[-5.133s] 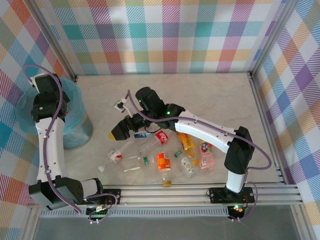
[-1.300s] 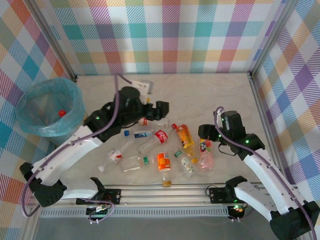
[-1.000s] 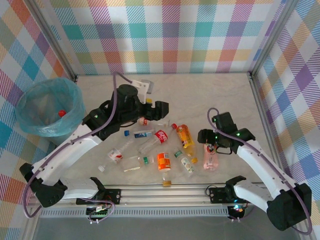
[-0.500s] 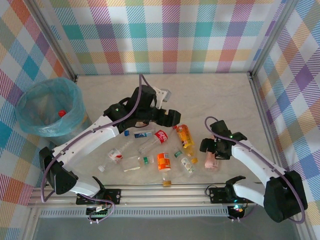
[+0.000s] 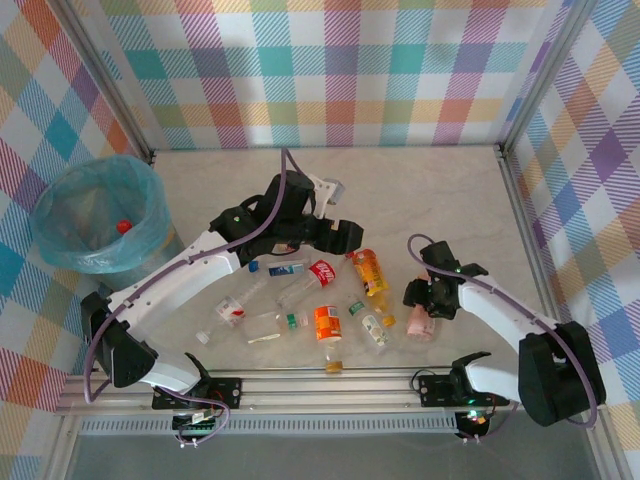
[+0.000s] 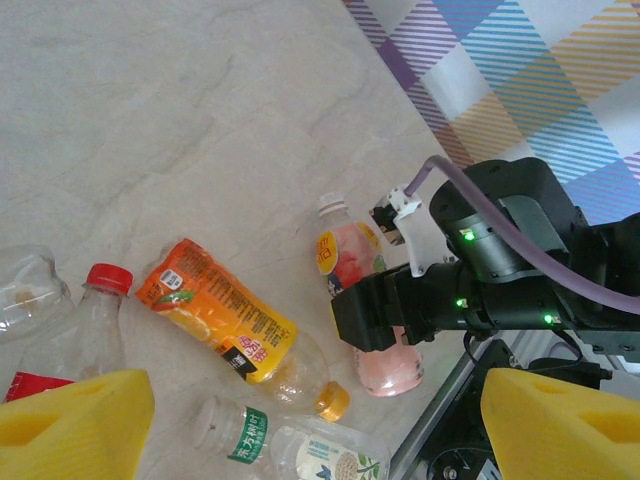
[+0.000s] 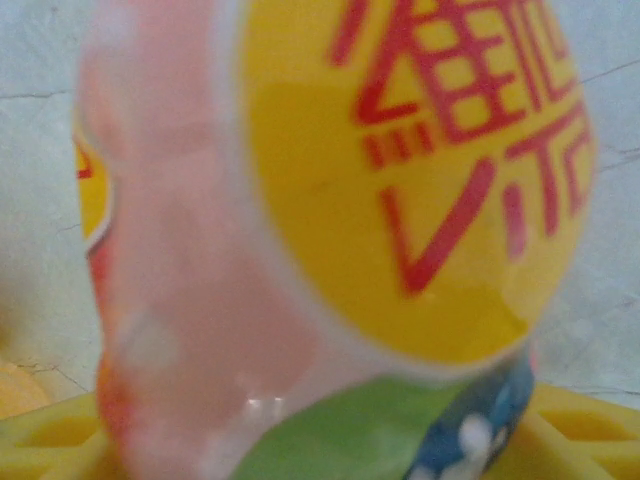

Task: Put the plastic bottles in the bin

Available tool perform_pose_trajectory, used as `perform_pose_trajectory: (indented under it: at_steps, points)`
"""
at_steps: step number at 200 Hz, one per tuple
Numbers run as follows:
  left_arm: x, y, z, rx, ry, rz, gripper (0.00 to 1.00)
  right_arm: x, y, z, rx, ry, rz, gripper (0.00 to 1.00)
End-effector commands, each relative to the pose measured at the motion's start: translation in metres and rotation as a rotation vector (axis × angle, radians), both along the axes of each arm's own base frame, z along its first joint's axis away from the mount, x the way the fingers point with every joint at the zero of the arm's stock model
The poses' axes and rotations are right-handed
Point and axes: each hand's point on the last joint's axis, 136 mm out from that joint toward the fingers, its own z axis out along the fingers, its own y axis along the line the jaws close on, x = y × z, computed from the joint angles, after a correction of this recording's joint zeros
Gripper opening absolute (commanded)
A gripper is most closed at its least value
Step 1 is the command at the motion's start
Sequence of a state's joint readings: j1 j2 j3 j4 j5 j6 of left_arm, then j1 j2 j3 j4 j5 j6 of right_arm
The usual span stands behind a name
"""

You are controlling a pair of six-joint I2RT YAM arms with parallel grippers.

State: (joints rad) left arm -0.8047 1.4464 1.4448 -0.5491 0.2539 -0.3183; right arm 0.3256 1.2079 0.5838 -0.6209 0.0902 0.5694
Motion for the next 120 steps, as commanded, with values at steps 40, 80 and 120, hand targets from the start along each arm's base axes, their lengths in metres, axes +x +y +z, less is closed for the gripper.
perform_pose_trajectory:
  at_steps: [40,80,120]
  points:
    - [-0.004,-0.001,0.026,-0.044,-0.047,-0.008,0.85,0.006,0.007,0.013,0.048,-0.052,0.033,0.58]
    - [-0.004,0.007,0.055,-0.091,-0.112,0.021,0.85,0.024,0.01,0.072,0.06,-0.262,0.122,0.58]
    - [-0.009,0.011,0.107,-0.199,-0.172,0.034,0.85,0.044,0.045,0.168,0.22,-0.594,0.307,0.56]
